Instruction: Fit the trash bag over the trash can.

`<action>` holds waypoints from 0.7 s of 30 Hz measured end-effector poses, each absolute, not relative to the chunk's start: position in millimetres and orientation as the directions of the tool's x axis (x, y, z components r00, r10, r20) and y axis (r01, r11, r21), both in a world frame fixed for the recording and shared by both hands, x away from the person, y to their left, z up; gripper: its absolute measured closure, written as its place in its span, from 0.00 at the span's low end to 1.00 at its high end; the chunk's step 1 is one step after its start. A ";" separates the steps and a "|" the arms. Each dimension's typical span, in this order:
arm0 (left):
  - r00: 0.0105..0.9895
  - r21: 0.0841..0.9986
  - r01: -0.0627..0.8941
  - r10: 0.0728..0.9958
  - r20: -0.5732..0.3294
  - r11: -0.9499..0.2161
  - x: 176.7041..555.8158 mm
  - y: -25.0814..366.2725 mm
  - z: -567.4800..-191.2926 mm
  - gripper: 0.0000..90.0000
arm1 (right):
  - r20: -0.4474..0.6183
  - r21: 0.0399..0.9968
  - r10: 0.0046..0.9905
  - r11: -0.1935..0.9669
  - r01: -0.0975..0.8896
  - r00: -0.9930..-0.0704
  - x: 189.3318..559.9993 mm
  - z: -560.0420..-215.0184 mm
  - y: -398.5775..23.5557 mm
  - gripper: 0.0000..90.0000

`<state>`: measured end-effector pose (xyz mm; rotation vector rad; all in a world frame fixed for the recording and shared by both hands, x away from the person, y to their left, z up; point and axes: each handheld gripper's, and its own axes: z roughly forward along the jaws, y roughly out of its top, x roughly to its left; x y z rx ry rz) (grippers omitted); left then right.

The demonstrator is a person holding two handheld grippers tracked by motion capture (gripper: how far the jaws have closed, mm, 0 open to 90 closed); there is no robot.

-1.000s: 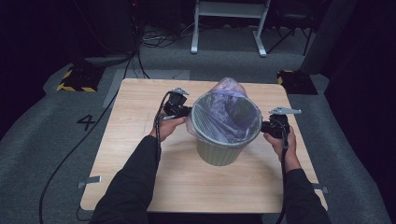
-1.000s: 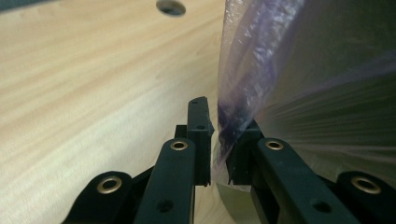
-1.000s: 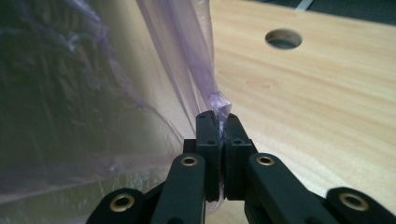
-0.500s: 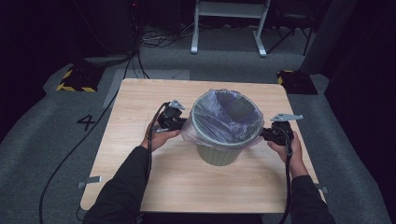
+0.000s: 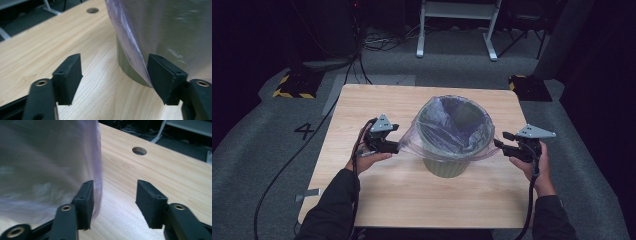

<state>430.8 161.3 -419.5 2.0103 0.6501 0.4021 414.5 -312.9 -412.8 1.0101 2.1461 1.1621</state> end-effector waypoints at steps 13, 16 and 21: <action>0.850 0.879 0.212 0.525 0.050 -0.427 392.4 171.5 -415.3 0.23 | -0.181 0.857 0.691 0.460 0.232 -0.700 381.3 -402.3 -298.1 0.32; 0.857 0.885 0.198 0.512 0.052 -0.422 380.9 172.6 -416.9 0.22 | -0.216 0.848 0.647 0.495 0.188 -0.731 372.7 -402.5 -288.0 0.29; 0.882 0.896 0.158 0.468 0.061 -0.414 363.3 163.1 -415.1 0.19 | -0.271 0.819 0.613 0.552 0.157 -0.742 364.8 -404.5 -272.3 0.28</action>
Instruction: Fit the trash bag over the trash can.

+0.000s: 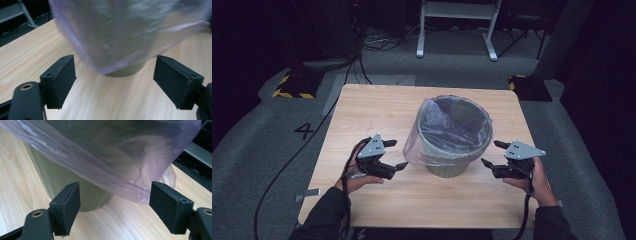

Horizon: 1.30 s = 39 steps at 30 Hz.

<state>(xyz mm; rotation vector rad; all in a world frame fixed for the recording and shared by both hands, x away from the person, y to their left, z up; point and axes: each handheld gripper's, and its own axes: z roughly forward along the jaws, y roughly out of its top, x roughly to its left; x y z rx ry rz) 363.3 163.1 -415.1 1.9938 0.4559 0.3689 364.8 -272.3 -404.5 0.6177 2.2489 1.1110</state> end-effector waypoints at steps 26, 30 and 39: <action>0.906 0.834 0.109 0.399 0.140 -0.541 375.0 124.5 -431.8 0.99 | -0.283 0.798 0.583 0.584 0.150 -0.762 368.8 -422.7 -264.6 1.00; 0.909 0.811 0.129 0.395 0.134 -0.570 378.3 121.4 -443.6 0.99 | -0.243 0.800 0.588 0.572 0.183 -0.772 372.4 -429.2 -267.4 1.00; 0.912 0.765 0.178 0.396 0.108 -0.619 386.2 116.1 -468.4 0.98 | -0.165 0.750 0.591 0.595 0.289 -0.789 385.2 -444.4 -267.5 1.00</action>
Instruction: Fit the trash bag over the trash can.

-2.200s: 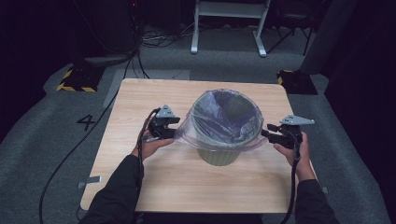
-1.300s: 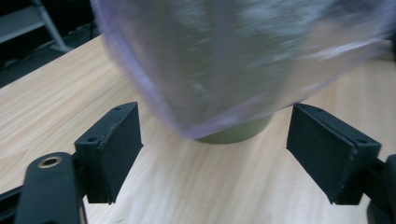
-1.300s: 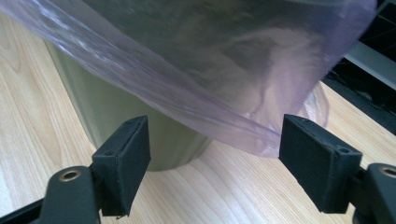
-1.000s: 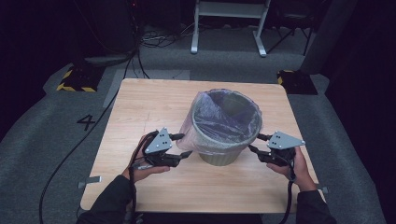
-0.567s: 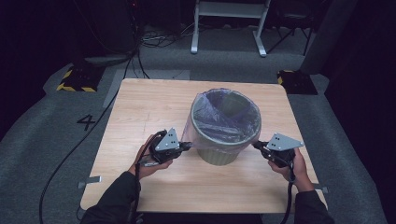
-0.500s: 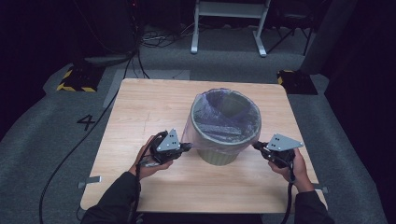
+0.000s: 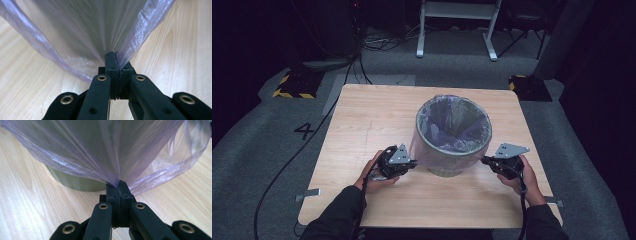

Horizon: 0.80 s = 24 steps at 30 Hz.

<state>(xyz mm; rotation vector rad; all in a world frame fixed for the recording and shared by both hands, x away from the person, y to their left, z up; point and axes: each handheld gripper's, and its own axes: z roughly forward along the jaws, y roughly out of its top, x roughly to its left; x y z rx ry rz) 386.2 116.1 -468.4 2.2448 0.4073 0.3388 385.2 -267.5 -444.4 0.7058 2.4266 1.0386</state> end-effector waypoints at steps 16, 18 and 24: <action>0.889 0.753 0.240 0.450 0.083 -0.613 391.9 117.4 -487.0 0.85 | -0.034 0.724 0.632 0.550 0.417 -0.774 400.1 -472.1 -280.4 1.00; 0.884 0.753 0.249 0.461 0.079 -0.608 391.2 118.1 -487.2 0.75 | -0.026 0.725 0.641 0.540 0.427 -0.767 401.0 -473.9 -283.1 1.00; 0.864 0.767 0.321 0.503 0.002 -0.556 388.2 126.5 -482.5 0.29 | -0.014 0.736 0.673 0.508 0.448 -0.739 402.4 -476.6 -289.9 1.00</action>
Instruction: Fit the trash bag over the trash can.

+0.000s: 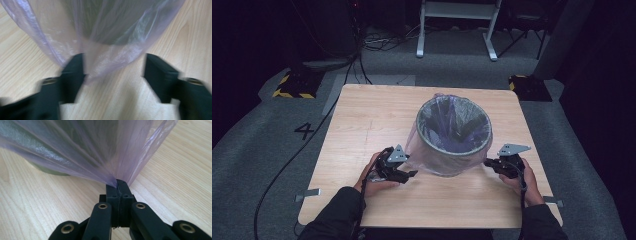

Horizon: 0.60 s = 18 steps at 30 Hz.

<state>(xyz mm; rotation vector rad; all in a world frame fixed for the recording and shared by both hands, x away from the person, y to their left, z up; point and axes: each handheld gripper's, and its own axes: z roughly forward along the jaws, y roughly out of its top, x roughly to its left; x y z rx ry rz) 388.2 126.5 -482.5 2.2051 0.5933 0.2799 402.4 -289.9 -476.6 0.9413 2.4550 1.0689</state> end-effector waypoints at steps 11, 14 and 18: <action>0.847 0.763 0.342 0.531 0.002 -0.549 356.9 149.7 -478.7 0.17 | 0.014 0.766 0.684 0.461 0.447 -0.729 398.1 -473.5 -297.9 0.65; 0.847 0.749 0.347 0.531 0.007 -0.564 348.9 153.4 -481.6 0.17 | 0.015 0.766 0.684 0.461 0.448 -0.730 394.2 -471.8 -299.8 0.49; 0.841 0.727 0.365 0.542 0.012 -0.582 341.8 157.9 -485.7 0.17 | 0.023 0.788 0.682 0.438 0.433 -0.731 387.1 -468.8 -305.5 0.36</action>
